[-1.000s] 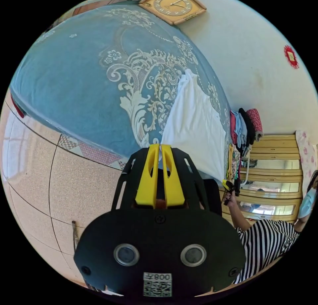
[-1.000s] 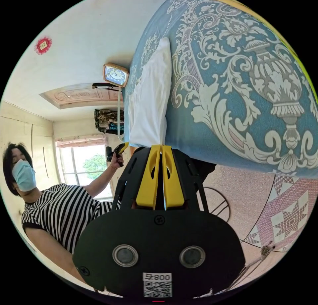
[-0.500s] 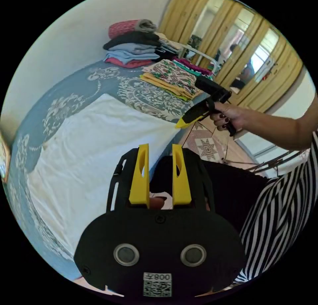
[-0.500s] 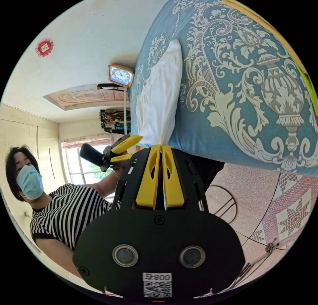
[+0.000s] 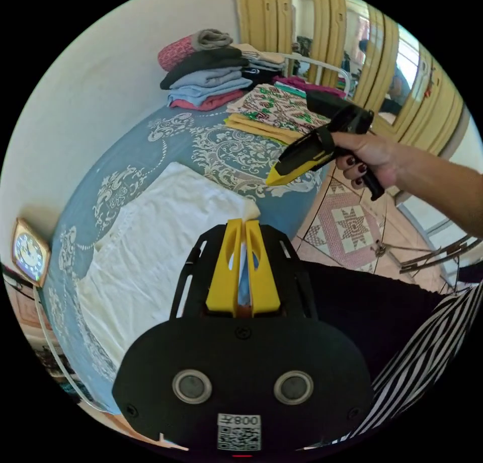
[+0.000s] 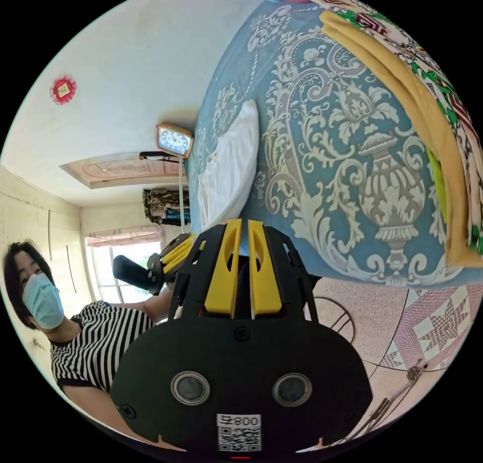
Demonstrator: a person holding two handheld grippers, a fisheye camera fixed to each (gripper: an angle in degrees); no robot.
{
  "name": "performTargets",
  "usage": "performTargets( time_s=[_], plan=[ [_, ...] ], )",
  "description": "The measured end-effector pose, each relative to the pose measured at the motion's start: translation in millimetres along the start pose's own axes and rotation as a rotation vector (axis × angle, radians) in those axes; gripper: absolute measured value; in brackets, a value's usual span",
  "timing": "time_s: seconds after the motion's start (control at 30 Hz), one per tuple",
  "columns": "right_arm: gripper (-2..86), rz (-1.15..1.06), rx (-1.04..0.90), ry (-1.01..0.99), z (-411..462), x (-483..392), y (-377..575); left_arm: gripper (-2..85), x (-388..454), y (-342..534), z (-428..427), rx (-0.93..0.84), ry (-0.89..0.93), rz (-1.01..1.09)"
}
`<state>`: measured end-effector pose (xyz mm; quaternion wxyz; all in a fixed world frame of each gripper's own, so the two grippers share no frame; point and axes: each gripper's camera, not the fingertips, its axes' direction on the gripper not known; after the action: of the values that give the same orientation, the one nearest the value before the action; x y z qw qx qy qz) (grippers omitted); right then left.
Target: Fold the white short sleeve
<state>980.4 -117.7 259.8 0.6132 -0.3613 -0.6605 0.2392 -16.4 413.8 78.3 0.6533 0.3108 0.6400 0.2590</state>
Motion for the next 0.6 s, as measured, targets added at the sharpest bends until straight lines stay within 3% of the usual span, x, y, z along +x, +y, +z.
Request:
performTargets(
  time_s=[0.17,0.6],
  plan=[
    [9.4,0.069,0.035,-0.037,25.8,11.3,-66.0,1.3,-38.3,15.7,16.9,0.043,0.144,-0.211],
    [9.3,0.098,0.047,-0.006,73.7,1.5,-157.0,1.3,-79.5,40.1,52.4,0.088,0.359,-0.438]
  ],
)
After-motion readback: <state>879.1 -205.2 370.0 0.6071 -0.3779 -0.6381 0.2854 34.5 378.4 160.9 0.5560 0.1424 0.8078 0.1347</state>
